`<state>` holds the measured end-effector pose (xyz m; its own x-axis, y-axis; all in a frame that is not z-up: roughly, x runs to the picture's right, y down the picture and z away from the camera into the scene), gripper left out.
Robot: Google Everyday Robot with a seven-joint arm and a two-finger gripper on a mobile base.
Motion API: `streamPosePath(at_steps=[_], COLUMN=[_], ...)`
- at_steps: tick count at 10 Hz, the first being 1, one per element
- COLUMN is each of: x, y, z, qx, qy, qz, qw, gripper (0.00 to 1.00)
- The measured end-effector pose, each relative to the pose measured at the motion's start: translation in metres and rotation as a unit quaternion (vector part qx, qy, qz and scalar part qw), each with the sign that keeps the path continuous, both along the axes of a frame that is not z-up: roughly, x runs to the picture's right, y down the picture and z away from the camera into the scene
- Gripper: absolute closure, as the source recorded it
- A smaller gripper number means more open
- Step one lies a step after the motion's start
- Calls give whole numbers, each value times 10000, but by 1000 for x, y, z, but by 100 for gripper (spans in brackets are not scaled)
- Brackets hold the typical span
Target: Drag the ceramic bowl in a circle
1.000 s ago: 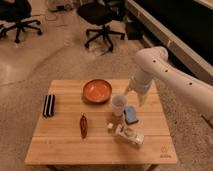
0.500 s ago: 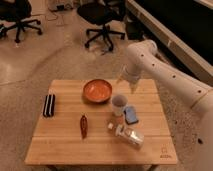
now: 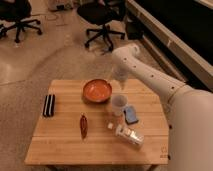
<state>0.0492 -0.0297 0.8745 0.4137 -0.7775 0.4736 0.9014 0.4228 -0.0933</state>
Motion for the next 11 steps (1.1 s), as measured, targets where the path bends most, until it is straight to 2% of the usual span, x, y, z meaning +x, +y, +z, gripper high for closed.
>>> streamPosePath(at_steps=[3, 6, 8, 11], x=[-30, -26, -15, -14], y=[22, 43, 53, 63], z=[34, 61, 71, 79], qx=[-102, -278, -392, -512], qy=[-84, 100, 245, 307], qz=[-416, -598, -644, -672], qw=[9990, 9978, 9969, 9960], gripper=[35, 35, 35, 57])
